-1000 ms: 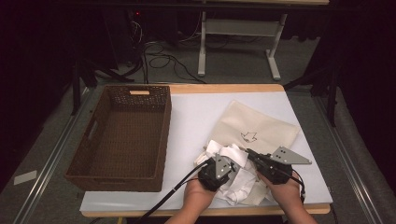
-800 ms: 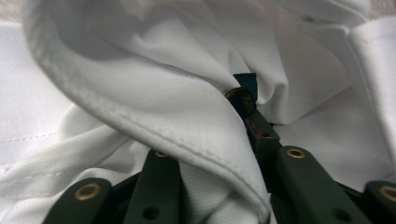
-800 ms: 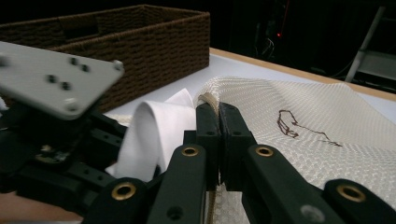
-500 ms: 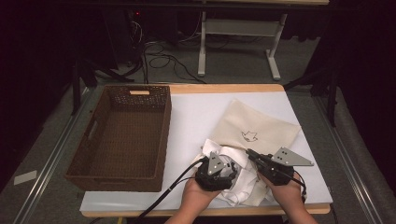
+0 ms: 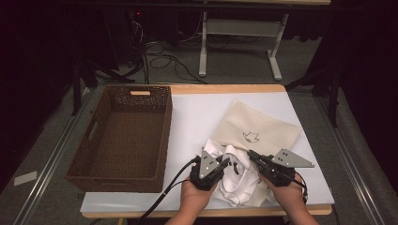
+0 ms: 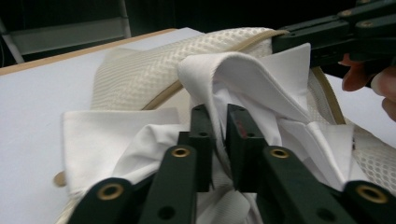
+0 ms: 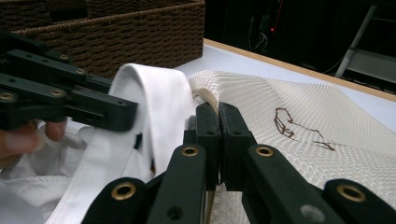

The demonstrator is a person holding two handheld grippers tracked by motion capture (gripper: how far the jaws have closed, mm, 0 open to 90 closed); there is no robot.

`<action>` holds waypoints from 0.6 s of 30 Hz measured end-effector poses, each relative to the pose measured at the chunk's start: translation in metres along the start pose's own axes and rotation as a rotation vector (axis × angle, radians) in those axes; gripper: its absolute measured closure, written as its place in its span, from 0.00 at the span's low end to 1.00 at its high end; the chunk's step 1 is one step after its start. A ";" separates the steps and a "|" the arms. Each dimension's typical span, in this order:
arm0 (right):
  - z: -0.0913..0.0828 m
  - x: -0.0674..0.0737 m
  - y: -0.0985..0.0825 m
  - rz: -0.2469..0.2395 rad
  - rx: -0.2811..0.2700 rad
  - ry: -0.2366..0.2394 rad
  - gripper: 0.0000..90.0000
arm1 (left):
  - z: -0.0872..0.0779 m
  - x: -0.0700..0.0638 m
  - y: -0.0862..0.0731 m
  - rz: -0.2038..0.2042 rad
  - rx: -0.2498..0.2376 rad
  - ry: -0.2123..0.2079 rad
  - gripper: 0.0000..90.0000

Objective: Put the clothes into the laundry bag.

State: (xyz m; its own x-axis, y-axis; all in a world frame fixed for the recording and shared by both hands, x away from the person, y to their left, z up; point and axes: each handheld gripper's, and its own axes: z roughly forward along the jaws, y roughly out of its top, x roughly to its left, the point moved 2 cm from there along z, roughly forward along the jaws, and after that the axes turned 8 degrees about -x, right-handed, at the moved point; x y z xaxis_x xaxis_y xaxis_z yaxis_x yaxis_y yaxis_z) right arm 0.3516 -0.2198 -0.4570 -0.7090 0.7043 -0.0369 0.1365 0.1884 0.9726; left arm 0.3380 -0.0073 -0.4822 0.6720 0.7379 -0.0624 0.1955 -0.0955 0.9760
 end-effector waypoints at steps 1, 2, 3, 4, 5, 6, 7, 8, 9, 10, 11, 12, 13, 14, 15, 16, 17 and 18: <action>0.000 0.000 0.000 0.001 0.001 0.000 0.99 | 0.004 -0.002 0.000 0.005 0.009 -0.001 0.93; 0.000 0.000 0.000 -0.002 0.000 0.000 0.99 | 0.008 -0.003 -0.001 0.011 0.017 -0.003 0.94; 0.000 0.000 0.000 0.000 0.001 -0.002 1.00 | 0.013 -0.004 -0.001 0.017 0.031 -0.009 0.94; 0.000 0.000 0.000 0.004 0.000 -0.005 0.99 | 0.018 -0.006 -0.003 0.024 0.052 -0.017 0.94; 0.000 -0.001 0.000 0.004 -0.005 0.001 1.00 | 0.023 -0.007 -0.004 0.036 0.070 -0.018 0.94; 0.000 -0.001 0.001 0.012 -0.013 0.009 0.99 | 0.027 -0.008 -0.005 0.046 0.086 -0.014 0.94; 0.000 -0.001 0.002 0.011 -0.019 0.016 0.99 | 0.029 -0.007 -0.006 0.052 0.094 -0.009 0.94; -0.001 0.000 0.003 0.009 -0.018 0.014 1.00 | 0.032 -0.006 -0.006 0.048 0.097 -0.002 0.94; -0.002 0.001 0.004 -0.002 -0.021 0.014 1.00 | 0.035 -0.004 -0.006 0.037 0.103 0.006 0.93; -0.002 0.002 0.004 -0.001 -0.020 0.015 1.00 | 0.037 -0.003 -0.005 0.029 0.104 0.013 0.90; -0.003 0.002 0.004 -0.011 -0.019 0.013 0.99 | 0.037 -0.002 -0.005 0.021 0.105 0.013 0.87; -0.002 0.002 0.004 -0.017 -0.019 0.009 1.00 | 0.036 -0.001 -0.004 0.016 0.105 0.005 0.81; -0.002 0.001 0.003 -0.020 -0.021 0.013 0.99 | 0.033 -0.002 -0.002 0.015 0.086 -0.011 0.75; -0.003 0.001 0.002 -0.010 -0.018 0.013 0.99 | 0.028 -0.003 0.000 0.023 0.068 -0.024 0.67; -0.003 0.000 0.001 -0.015 -0.017 0.008 0.99 | 0.023 -0.004 0.002 0.036 0.056 -0.023 0.60; -0.004 0.000 0.001 -0.014 -0.017 0.013 0.99 | 0.019 -0.004 0.004 0.043 0.046 -0.016 0.56; -0.004 -0.001 0.000 -0.014 -0.017 0.012 0.99 | 0.012 -0.004 0.006 0.046 0.030 -0.016 0.51; -0.004 -0.001 -0.001 -0.012 -0.014 0.013 0.99 | 0.007 -0.004 0.008 0.045 0.024 -0.019 0.44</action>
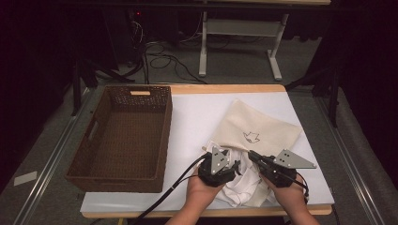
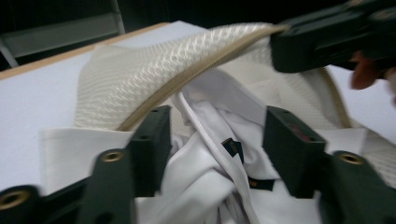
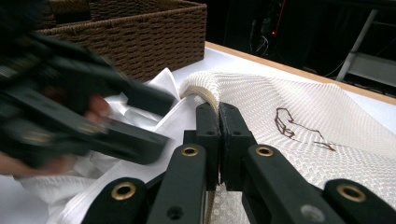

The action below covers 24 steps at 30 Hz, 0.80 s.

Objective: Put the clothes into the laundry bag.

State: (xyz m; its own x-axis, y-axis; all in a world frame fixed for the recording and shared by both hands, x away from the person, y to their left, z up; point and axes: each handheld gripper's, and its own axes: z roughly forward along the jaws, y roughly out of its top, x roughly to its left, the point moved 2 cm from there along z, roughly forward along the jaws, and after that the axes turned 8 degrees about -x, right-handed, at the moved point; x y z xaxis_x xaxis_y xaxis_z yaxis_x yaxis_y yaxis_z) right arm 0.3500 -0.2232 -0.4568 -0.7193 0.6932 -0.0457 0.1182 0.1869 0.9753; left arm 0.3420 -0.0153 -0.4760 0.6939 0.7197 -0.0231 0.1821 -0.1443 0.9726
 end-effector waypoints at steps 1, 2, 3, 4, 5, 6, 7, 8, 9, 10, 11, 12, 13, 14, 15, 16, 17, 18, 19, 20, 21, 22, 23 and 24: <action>0.000 0.000 0.000 0.005 0.001 -0.003 0.99 | -0.006 0.002 0.001 -0.003 -0.004 0.002 0.40; 0.000 0.001 -0.001 0.006 0.002 0.001 0.99 | -0.014 0.005 0.002 -0.007 -0.003 0.016 0.35; 0.000 0.001 -0.001 -0.002 0.004 -0.002 0.99 | -0.020 0.007 0.002 -0.015 -0.007 0.017 0.29; 0.000 0.001 -0.001 -0.002 0.005 -0.003 0.99 | -0.027 0.012 0.001 -0.028 -0.013 0.022 0.27; 0.000 0.001 -0.001 -0.001 0.005 -0.005 0.99 | -0.035 0.017 -0.003 -0.049 -0.008 0.034 0.24; 0.000 0.002 -0.001 -0.001 0.005 -0.005 0.99 | -0.040 0.020 -0.007 -0.059 0.008 0.036 0.20; 0.000 0.002 -0.001 -0.001 0.004 -0.003 0.99 | -0.044 0.022 -0.012 -0.060 0.025 0.038 0.17; 0.001 0.002 -0.001 0.000 0.005 -0.003 0.99 | -0.046 0.023 -0.017 -0.059 0.036 0.039 0.17; 0.001 0.002 -0.001 -0.003 0.005 -0.002 0.99 | -0.048 0.024 -0.024 -0.066 0.052 0.033 0.16; 0.001 0.003 -0.002 0.002 0.009 -0.006 0.99 | -0.050 0.024 -0.033 -0.076 0.068 0.021 0.15; 0.001 0.003 -0.002 -0.008 0.015 -0.007 0.99 | -0.052 0.024 -0.042 -0.082 0.077 0.015 0.14; 0.001 0.003 -0.003 -0.004 0.017 -0.011 0.99 | -0.053 0.023 -0.051 -0.093 0.083 0.006 0.15; 0.001 0.004 -0.003 -0.005 0.018 -0.007 0.99 | -0.051 0.023 -0.058 -0.104 0.107 -0.007 0.17; 0.001 0.004 -0.004 -0.004 0.025 -0.008 0.99 | -0.048 0.022 -0.062 -0.108 0.140 -0.018 0.17; 0.001 0.004 -0.004 -0.010 0.025 -0.006 0.99 | -0.045 0.021 -0.063 -0.109 0.156 -0.023 0.18; 0.001 0.005 -0.004 -0.013 0.028 -0.009 0.99 | -0.043 0.020 -0.063 -0.108 0.159 -0.031 0.20; 0.001 0.007 -0.005 -0.015 0.031 -0.009 0.99 | -0.041 0.019 -0.063 -0.103 0.156 -0.038 0.27; 0.001 0.007 -0.005 -0.022 0.032 -0.007 0.99 | -0.040 0.019 -0.064 -0.101 0.157 -0.038 0.34; 0.002 0.007 -0.005 -0.022 0.029 -0.002 0.99 | -0.038 0.019 -0.066 -0.095 0.175 -0.036 0.37; 0.002 0.007 -0.006 -0.018 0.035 -0.002 0.99 | -0.037 0.019 -0.067 -0.096 0.180 -0.045 0.43; 0.002 0.007 -0.006 -0.021 0.032 0.001 0.99 | -0.036 0.020 -0.067 -0.105 0.189 -0.064 0.51; 0.003 0.007 -0.007 -0.020 0.036 0.001 0.99 | -0.035 0.020 -0.067 -0.109 0.191 -0.063 0.58; 0.003 0.008 -0.007 -0.016 0.039 0.002 0.99 | -0.034 0.020 -0.067 -0.112 0.196 -0.068 0.63; 0.003 0.008 -0.008 -0.021 0.041 0.003 0.99 | -0.034 0.020 -0.067 -0.110 0.199 -0.075 0.70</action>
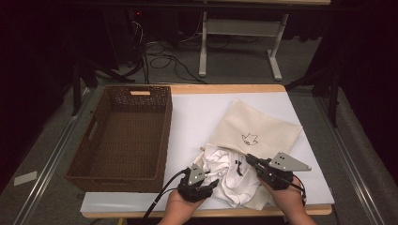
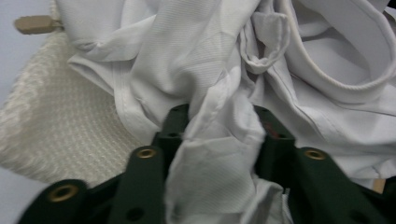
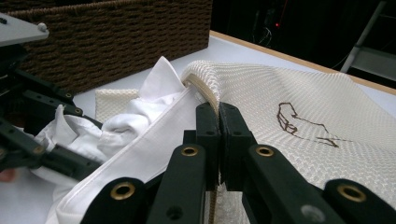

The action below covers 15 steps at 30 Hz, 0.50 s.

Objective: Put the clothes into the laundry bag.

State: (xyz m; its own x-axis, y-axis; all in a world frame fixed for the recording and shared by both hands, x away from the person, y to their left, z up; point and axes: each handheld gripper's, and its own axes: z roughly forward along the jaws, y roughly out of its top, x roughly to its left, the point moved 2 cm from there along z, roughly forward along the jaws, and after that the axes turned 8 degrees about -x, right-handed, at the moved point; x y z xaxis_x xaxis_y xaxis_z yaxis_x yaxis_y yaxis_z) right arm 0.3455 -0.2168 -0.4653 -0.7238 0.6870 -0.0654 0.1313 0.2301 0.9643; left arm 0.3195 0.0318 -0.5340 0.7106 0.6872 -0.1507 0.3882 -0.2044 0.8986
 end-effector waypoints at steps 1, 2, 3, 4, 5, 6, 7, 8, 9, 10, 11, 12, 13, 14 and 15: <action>0.000 0.000 0.000 -0.001 0.001 0.003 0.99 | 0.001 -0.001 0.000 0.007 0.003 -0.005 0.74; 0.001 0.001 0.000 0.003 -0.001 0.006 0.99 | 0.001 -0.001 0.000 0.008 0.007 -0.010 0.78; 0.001 0.001 0.000 0.004 -0.002 0.007 0.99 | 0.000 -0.002 0.000 0.001 0.004 -0.015 0.82; 0.001 0.002 0.000 -0.004 -0.006 0.005 0.99 | 0.000 -0.002 0.001 0.000 0.003 -0.014 0.86; 0.001 0.002 0.001 -0.004 -0.006 0.004 0.99 | -0.001 -0.003 0.001 0.000 0.002 -0.016 0.88; 0.000 0.003 0.001 0.000 -0.002 0.005 0.99 | -0.002 -0.004 0.002 -0.003 -0.005 -0.020 0.89; 0.000 0.003 0.002 0.002 -0.006 0.008 0.99 | -0.004 -0.007 0.005 -0.004 -0.017 -0.027 0.90; -0.001 0.003 0.002 0.002 -0.012 0.011 0.99 | -0.007 -0.011 0.007 0.007 -0.028 -0.032 0.90; -0.002 0.003 0.003 0.003 -0.019 0.012 0.99 | -0.008 -0.014 0.009 0.015 -0.035 -0.035 0.90; -0.003 0.004 0.003 0.005 -0.019 0.011 0.99 | -0.010 -0.017 0.010 0.023 -0.043 -0.036 0.91; -0.004 0.004 0.004 0.006 -0.025 0.016 0.99 | -0.012 -0.021 0.012 0.028 -0.055 -0.040 0.91; -0.005 0.004 0.005 0.005 -0.032 0.017 0.99 | -0.013 -0.024 0.013 0.030 -0.063 -0.045 0.91; -0.006 0.005 0.005 0.007 -0.031 0.017 0.99 | -0.014 -0.028 0.014 0.036 -0.073 -0.048 0.91; -0.007 0.005 0.005 0.002 -0.032 0.019 0.99 | -0.015 -0.031 0.015 0.040 -0.079 -0.048 0.91; -0.008 0.006 0.006 0.004 -0.037 0.023 0.99 | -0.016 -0.033 0.015 0.036 -0.087 -0.050 0.91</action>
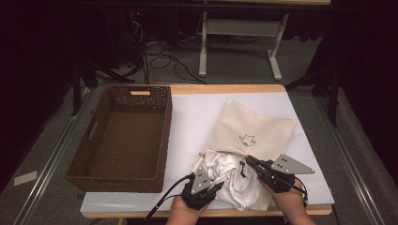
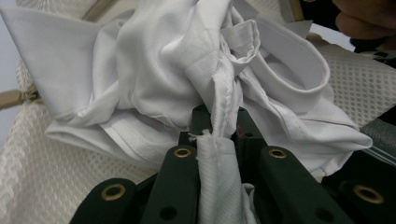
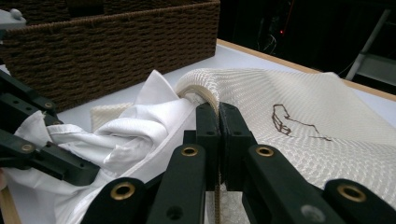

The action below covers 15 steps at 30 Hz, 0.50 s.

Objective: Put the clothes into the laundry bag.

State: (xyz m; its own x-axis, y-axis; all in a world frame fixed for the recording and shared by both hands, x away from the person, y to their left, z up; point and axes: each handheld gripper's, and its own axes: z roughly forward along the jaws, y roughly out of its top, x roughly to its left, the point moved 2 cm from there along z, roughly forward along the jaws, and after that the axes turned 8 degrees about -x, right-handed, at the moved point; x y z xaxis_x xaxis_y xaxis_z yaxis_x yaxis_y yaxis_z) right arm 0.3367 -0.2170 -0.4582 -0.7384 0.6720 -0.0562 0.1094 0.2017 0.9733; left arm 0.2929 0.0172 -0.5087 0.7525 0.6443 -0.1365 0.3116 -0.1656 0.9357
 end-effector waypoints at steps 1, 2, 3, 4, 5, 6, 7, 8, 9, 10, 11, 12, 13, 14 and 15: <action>-0.001 0.001 0.000 0.002 -0.005 0.004 0.99 | -0.001 -0.001 0.001 -0.004 -0.004 -0.004 0.91; -0.001 0.001 0.001 -0.004 -0.004 0.001 0.99 | -0.001 -0.003 0.002 -0.005 -0.012 -0.001 0.91; -0.002 0.001 0.001 -0.006 -0.008 0.007 0.99 | -0.002 -0.005 0.003 -0.002 -0.020 0.001 0.91; -0.003 0.002 0.002 -0.003 -0.009 0.004 0.99 | -0.002 -0.005 0.003 0.000 -0.024 0.004 0.91; -0.003 0.003 0.003 -0.004 -0.015 0.010 0.99 | -0.002 -0.005 0.004 0.000 -0.028 0.008 0.91; -0.004 0.003 0.003 -0.010 -0.017 0.012 0.99 | -0.002 -0.004 0.004 -0.002 -0.030 0.015 0.91; -0.004 0.004 0.003 -0.004 -0.011 0.010 0.99 | -0.002 -0.004 0.004 -0.005 -0.031 0.016 0.91; -0.003 0.005 0.003 -0.006 -0.012 0.013 0.99 | -0.001 -0.002 0.004 -0.006 -0.031 0.022 0.91; -0.003 0.005 0.003 -0.009 -0.015 0.017 0.99 | -0.001 -0.001 0.004 -0.007 -0.031 0.027 0.91; -0.002 0.005 0.003 -0.015 -0.016 0.018 0.99 | -0.001 -0.001 0.004 -0.004 -0.031 0.031 0.91; -0.003 0.005 0.002 -0.014 -0.013 0.015 0.99 | 0.000 0.000 0.004 -0.002 -0.032 0.038 0.91; -0.003 0.005 0.002 -0.013 -0.013 0.015 0.99 | 0.000 0.002 0.004 0.000 -0.035 0.045 0.91; -0.004 0.004 0.002 -0.012 -0.014 0.018 0.99 | 0.001 0.004 0.004 0.001 -0.037 0.056 0.91; -0.003 0.004 0.002 -0.002 -0.017 0.026 0.99 | 0.001 0.005 0.004 0.000 -0.040 0.062 0.91; -0.003 0.004 0.002 0.003 -0.012 0.023 0.99 | 0.000 0.007 0.004 -0.004 -0.042 0.070 0.91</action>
State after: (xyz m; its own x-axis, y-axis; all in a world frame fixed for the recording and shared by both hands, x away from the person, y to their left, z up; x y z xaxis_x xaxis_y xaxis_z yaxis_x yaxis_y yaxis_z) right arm 0.3317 -0.2164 -0.4559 -0.7529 0.6564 -0.0481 0.1041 0.1909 0.9761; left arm 0.2994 0.0207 -0.5060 0.7081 0.6961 -0.1188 0.2893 -0.1325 0.9480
